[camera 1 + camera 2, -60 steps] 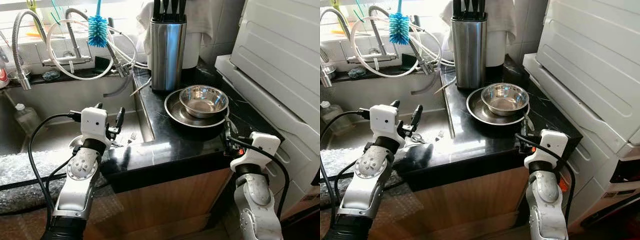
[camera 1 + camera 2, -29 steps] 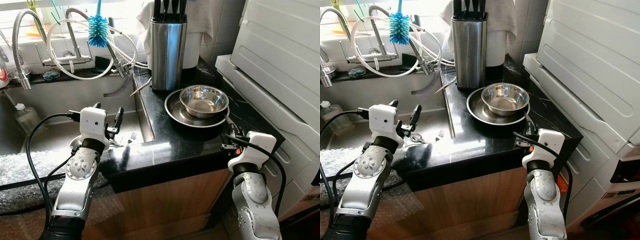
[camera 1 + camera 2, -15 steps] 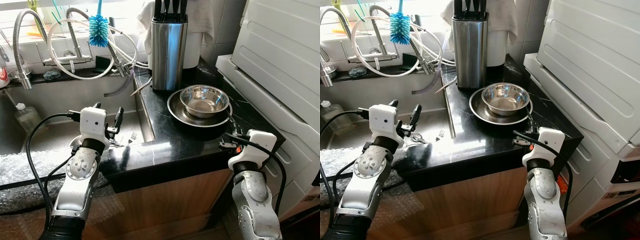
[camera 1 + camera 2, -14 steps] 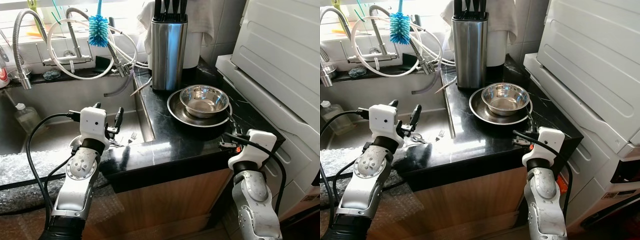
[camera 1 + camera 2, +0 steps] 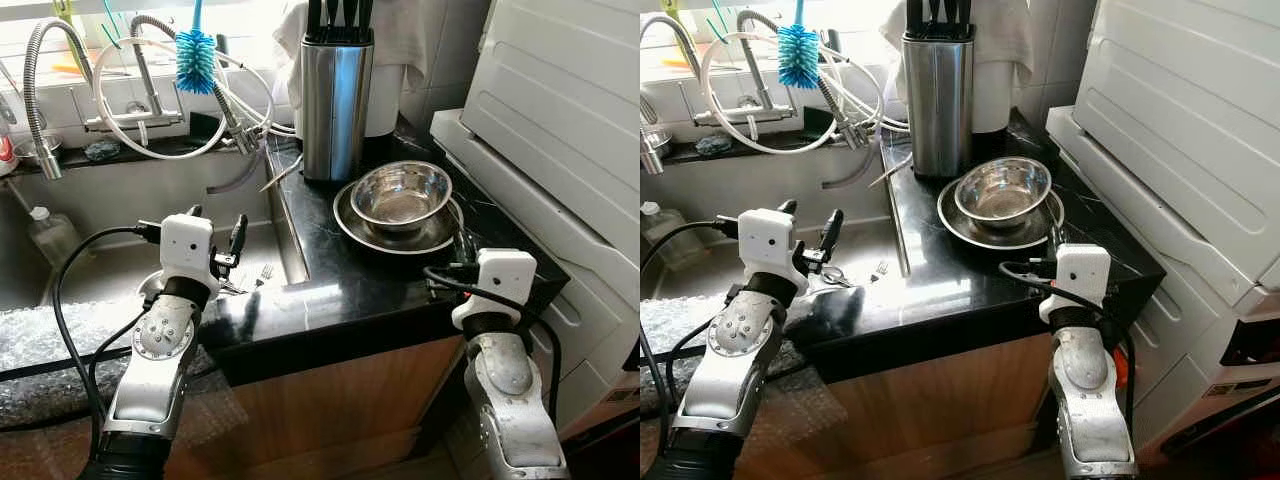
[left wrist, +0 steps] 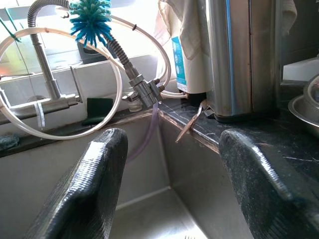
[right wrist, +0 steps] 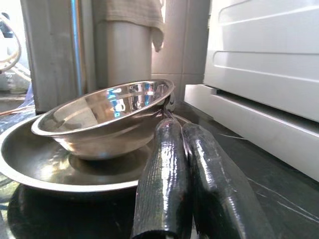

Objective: Kitchen organization

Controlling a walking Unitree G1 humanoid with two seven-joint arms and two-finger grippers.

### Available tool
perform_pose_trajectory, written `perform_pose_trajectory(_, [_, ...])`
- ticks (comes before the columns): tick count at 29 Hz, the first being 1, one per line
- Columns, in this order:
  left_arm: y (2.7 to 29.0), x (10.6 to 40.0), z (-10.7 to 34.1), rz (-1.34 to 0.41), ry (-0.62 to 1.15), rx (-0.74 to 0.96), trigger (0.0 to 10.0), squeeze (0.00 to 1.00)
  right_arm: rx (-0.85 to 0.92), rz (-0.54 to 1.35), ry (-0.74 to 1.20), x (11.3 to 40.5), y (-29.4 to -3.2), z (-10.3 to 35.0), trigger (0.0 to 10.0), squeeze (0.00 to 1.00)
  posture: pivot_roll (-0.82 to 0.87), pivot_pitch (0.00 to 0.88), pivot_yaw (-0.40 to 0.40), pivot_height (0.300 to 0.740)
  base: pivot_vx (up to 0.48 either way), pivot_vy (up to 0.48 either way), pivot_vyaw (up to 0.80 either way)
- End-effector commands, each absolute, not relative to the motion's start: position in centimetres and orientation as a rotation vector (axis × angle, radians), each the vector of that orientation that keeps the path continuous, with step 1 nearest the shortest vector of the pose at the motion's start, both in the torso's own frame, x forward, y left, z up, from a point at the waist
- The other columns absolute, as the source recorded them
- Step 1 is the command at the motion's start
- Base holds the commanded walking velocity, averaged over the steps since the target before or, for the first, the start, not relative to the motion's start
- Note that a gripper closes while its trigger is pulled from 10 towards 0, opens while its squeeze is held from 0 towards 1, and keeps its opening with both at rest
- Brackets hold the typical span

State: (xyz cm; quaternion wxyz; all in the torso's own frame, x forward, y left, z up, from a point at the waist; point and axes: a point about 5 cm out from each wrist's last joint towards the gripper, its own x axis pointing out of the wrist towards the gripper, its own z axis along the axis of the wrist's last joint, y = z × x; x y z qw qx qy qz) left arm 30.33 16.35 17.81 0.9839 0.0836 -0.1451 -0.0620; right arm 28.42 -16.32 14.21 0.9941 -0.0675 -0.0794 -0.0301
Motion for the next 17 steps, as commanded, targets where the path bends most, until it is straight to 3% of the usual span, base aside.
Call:
perform_pose_trajectory(1, [16.09,30.45,18.54,-0.127,-0.314,0.181,10.0,0.00,-0.164,-0.039,-0.208,28.51,-15.94,15.36,10.0,0.00,-0.15,0.003,-0.007,0.740,0.000,0.000,0.00])
perform_pose_trajectory(6, [15.95,30.42,18.41,-0.138,-0.307,0.179,10.0,0.00,-0.281,0.007,-0.174,28.37,-15.71,15.17,10.0,0.00,-0.15,0.003,-0.007,0.740,0.000,0.000,0.00])
perform_pose_trajectory(12, [15.74,30.42,18.26,-0.149,-0.301,0.173,10.0,0.00,-0.573,0.065,-0.123,27.85,-15.79,15.24,10.0,0.00,-0.16,0.004,-0.006,0.740,0.000,0.000,0.00])
perform_pose_trajectory(17, [15.33,30.35,18.09,-0.164,-0.295,0.164,10.0,0.00,-0.575,0.017,-0.095,27.67,-16.51,15.42,10.0,0.00,-0.16,0.002,-0.006,0.740,0.000,0.000,0.00])
